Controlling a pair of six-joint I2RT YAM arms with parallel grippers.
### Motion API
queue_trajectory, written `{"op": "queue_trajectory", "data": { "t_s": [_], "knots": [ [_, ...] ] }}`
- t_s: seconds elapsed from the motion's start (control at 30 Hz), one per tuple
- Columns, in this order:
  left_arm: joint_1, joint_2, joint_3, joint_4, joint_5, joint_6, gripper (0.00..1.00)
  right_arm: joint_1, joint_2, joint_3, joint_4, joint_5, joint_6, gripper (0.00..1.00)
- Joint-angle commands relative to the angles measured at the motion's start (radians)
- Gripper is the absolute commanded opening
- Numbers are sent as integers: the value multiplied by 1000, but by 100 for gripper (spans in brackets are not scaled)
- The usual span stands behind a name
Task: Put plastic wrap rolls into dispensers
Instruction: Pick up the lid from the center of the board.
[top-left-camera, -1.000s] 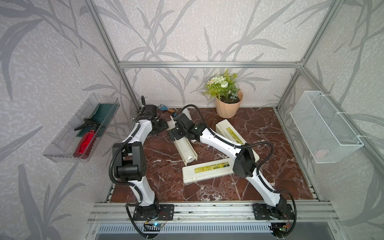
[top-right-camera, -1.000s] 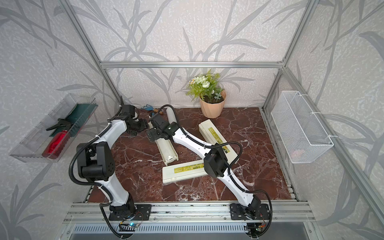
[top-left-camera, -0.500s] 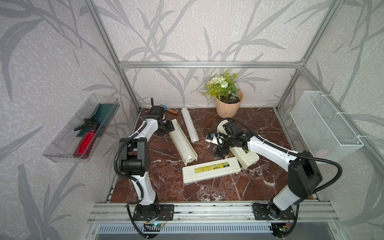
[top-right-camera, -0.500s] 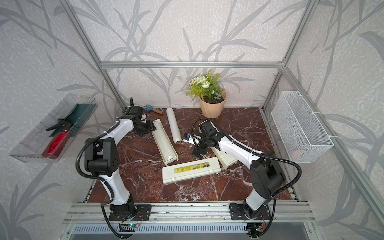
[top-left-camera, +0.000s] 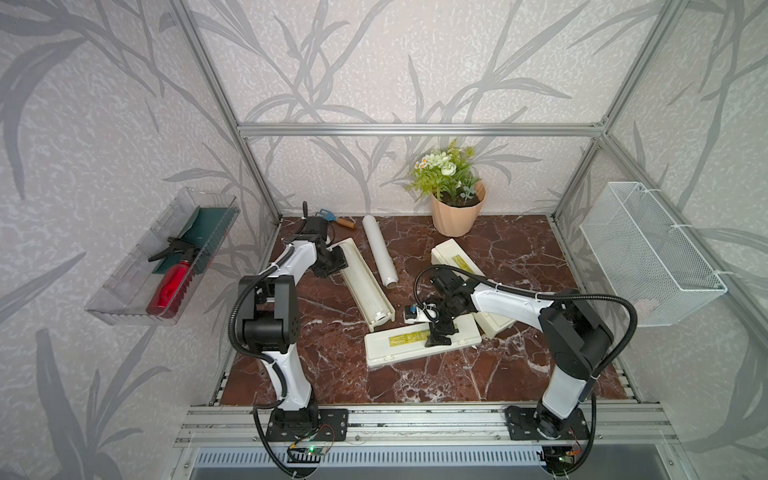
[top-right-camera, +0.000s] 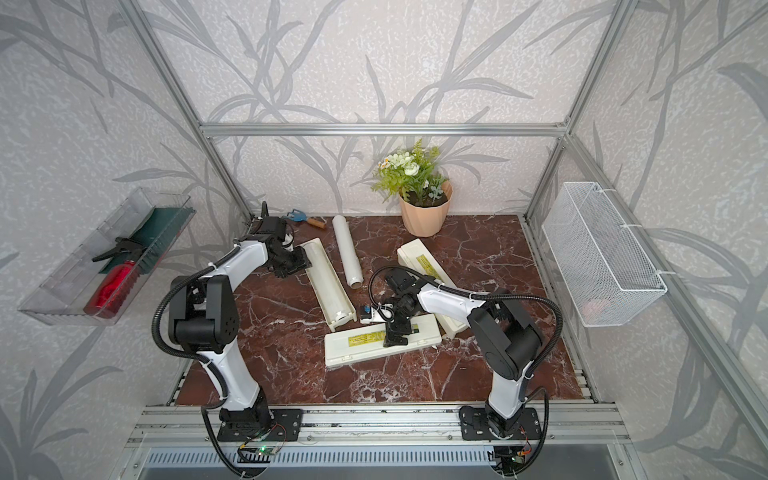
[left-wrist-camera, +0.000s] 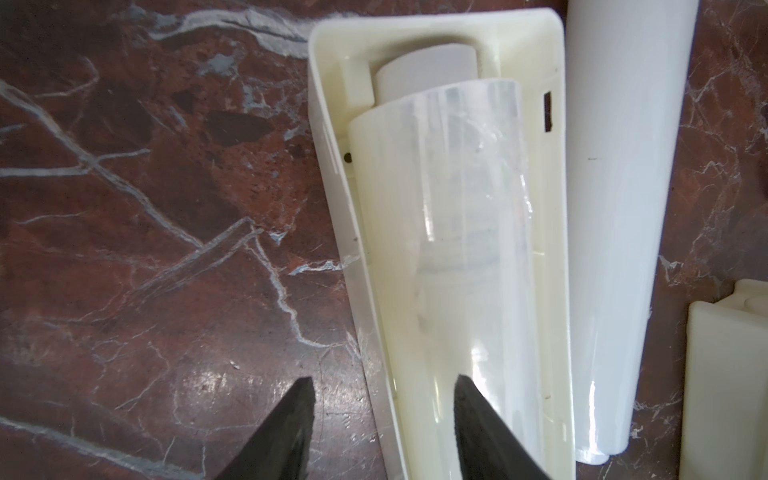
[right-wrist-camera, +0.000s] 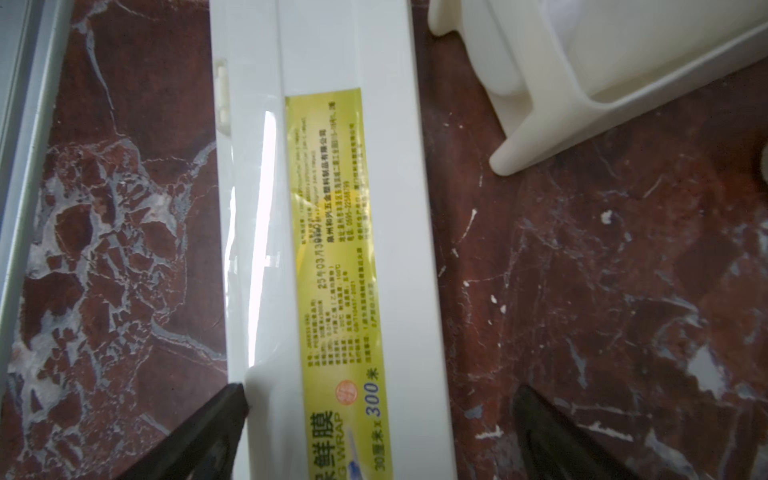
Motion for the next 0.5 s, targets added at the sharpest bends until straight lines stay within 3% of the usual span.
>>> {"op": "queue_trajectory", "data": {
  "t_s": [0.0, 0.47],
  "knots": [
    [2, -32, -13, -23, 12, 2, 52, 28, 5, -14, -8, 15, -3, 99],
    [12, 31, 7, -61, 37, 55, 44, 77, 143, 88, -17, 306, 46, 99]
  ]
}}
